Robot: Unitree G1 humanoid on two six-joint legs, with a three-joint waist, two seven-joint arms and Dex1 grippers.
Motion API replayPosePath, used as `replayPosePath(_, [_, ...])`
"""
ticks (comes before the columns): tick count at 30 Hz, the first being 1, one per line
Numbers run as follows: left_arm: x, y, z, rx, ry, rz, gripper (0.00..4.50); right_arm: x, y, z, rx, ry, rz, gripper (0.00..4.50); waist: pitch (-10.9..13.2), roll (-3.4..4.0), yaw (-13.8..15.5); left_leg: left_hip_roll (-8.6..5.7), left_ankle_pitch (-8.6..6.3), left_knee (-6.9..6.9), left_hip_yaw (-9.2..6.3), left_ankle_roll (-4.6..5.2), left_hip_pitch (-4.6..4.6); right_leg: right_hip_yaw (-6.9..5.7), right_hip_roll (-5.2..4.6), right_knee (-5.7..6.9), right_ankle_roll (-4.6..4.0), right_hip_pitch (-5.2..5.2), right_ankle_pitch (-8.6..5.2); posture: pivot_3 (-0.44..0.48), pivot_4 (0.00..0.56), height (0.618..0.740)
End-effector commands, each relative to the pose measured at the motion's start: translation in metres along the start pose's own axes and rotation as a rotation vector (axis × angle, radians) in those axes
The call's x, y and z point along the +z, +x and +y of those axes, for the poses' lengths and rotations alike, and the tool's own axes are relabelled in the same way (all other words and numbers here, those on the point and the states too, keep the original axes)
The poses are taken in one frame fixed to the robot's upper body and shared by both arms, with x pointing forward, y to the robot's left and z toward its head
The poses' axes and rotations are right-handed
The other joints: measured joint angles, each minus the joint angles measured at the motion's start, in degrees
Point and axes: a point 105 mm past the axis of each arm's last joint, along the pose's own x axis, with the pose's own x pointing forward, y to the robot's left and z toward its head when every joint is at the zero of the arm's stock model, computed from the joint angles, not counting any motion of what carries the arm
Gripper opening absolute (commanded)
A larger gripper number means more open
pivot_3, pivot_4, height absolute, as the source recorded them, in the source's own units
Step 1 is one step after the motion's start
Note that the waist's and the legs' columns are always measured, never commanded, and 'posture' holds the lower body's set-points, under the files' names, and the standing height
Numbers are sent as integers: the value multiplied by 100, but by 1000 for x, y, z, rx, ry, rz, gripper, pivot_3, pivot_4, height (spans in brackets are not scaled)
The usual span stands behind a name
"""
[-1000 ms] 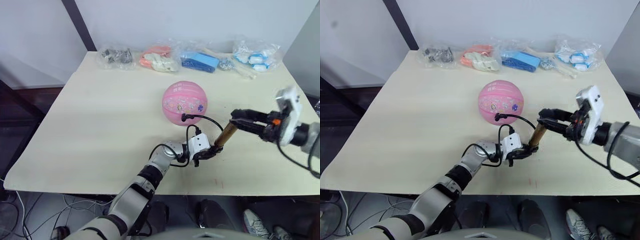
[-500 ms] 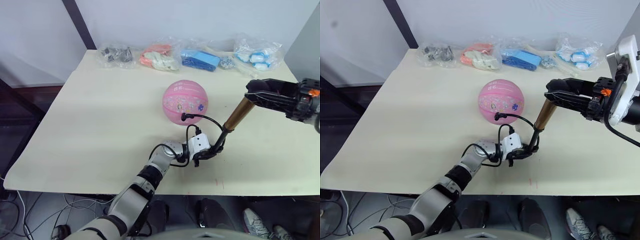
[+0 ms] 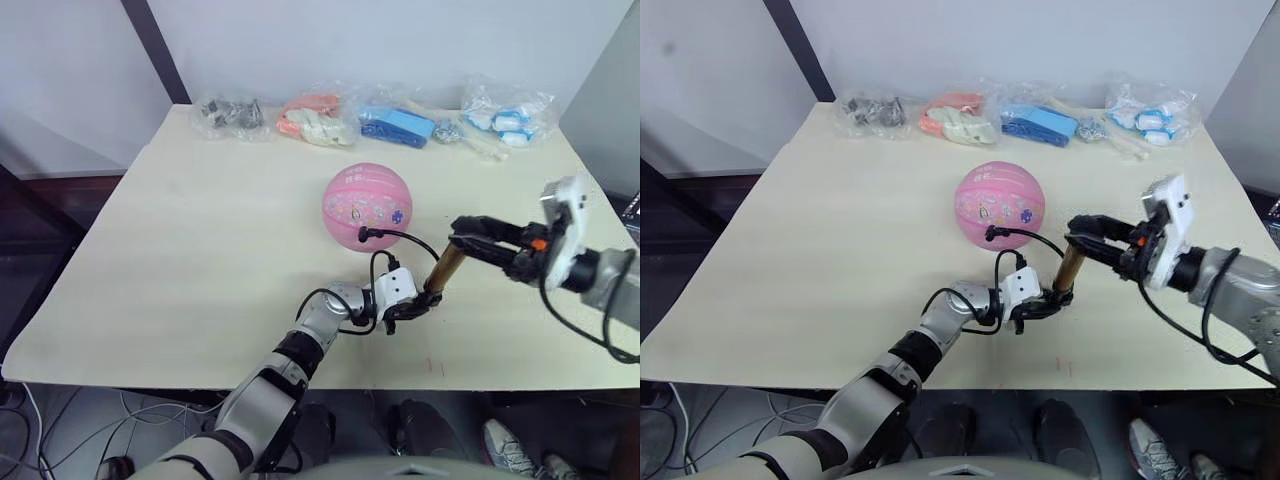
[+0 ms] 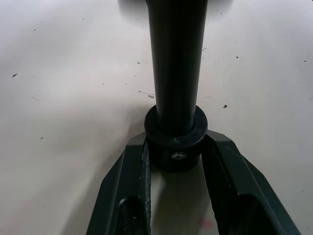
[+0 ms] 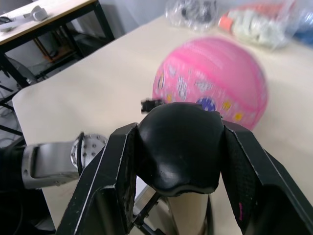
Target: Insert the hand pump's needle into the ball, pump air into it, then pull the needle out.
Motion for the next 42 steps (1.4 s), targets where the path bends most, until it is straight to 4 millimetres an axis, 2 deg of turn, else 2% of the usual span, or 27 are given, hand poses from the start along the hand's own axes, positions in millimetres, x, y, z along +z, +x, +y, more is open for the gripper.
replayPosePath(1, [-39,-2,-22,-73,-67,133,1016,-62,16,-8,-29,78,194,1852,-11,-5,-7,1,0,0,-2,0,0,-1,1,1,0,0,0,0,150,740])
replayPosePath(4, [-38,-2,-22,-72,-68,131,1016,-63,21,-3,-8,63,191,1852,-22,6,-6,1,0,1,-2,0,1,-1,0,2,0,0,0,0,150,740])
replayPosePath(6, [-39,-2,-21,-69,-69,132,1016,-49,17,-1,-6,28,161,1851,-26,10,-2,1,0,1,-3,0,1,0,0,2,0,1,0,0,150,740])
replayPosePath(9, [-40,-3,-21,-65,-71,134,1016,-20,6,-2,-18,-20,95,1851,-21,16,1,0,0,1,-5,0,-2,-2,0,2,0,0,0,0,150,740])
replayPosePath(11, [-41,-3,-21,-64,-72,135,1016,12,-3,3,-3,-52,2,1838,-20,16,1,-2,0,1,-5,0,-5,-1,-3,2,-1,-2,1,0,150,740])
replayPosePath(13, [-42,-4,-21,-64,-73,135,1016,43,-15,8,11,-93,-66,1831,19,49,18,-4,0,3,-5,0,-12,-2,-6,1,-6,-5,4,0,150,740])
replayPosePath(15, [-42,-3,-22,-65,-72,134,1016,64,-26,14,16,-131,-96,1831,46,81,24,-12,0,6,0,0,-20,3,-14,2,-19,-11,13,0,150,740])
replayPosePath(19, [-42,-3,-22,-66,-72,134,1016,104,-41,24,13,-184,-165,1831,51,81,29,-13,0,3,-5,0,-25,-4,-14,0,-22,-12,14,0,150,740])
replayPosePath(23, [-42,-3,-22,-67,-71,135,1016,129,-51,32,7,-221,-195,1831,62,71,28,-14,0,4,-3,0,-31,-3,-19,-2,-22,-13,15,0,150,740])
replayPosePath(26, [-43,-3,-22,-68,-70,136,1016,153,-61,42,13,-255,-227,1831,81,92,30,-14,0,7,2,0,-32,-1,-21,-3,-22,-14,15,0,150,740])
replayPosePath(29, [-43,-4,-21,-67,-69,138,1016,165,-63,46,12,-252,-241,1831,96,90,33,-14,0,6,-4,1,-37,-6,-20,-5,-22,-17,15,0,150,740])
replayPosePath(31, [-43,-4,-21,-67,-69,139,1016,165,-61,46,11,-244,-235,1831,100,97,38,-14,1,8,0,1,-61,-2,-22,-3,-22,-41,15,0,150,740])
replayPosePath(33, [-43,-3,-22,-68,-69,137,1016,152,-53,43,12,-225,-201,1831,100,97,42,-15,1,17,1,0,-91,-1,-23,5,-20,-69,18,0,150,740])
replayPosePath(34, [-43,-3,-21,-69,-69,136,1016,142,-48,39,1,-214,-171,1831,100,96,49,-19,2,35,3,-1,-132,2,-30,35,-18,-118,20,0,150,740])
replayPosePath(36, [-42,-3,-21,-67,-70,135,1016,114,-38,27,-25,-173,-104,1831,87,74,57,-22,2,33,5,0,-127,2,-34,39,-18,-117,19,0,150,740])
replayPosePath(39, [-42,-2,-21,-67,-70,134,1016,62,-26,7,-82,-105,-8,1831,46,25,45,-22,2,32,6,1,-110,2,-30,45,-18,-104,19,0,150,740])
replayPosePath(42, [-42,-2,-21,-65,-70,134,1016,32,-20,4,-70,-42,13,1831,39,11,16,-19,1,32,7,1,-58,4,-23,44,-16,-54,17,0,150,740])
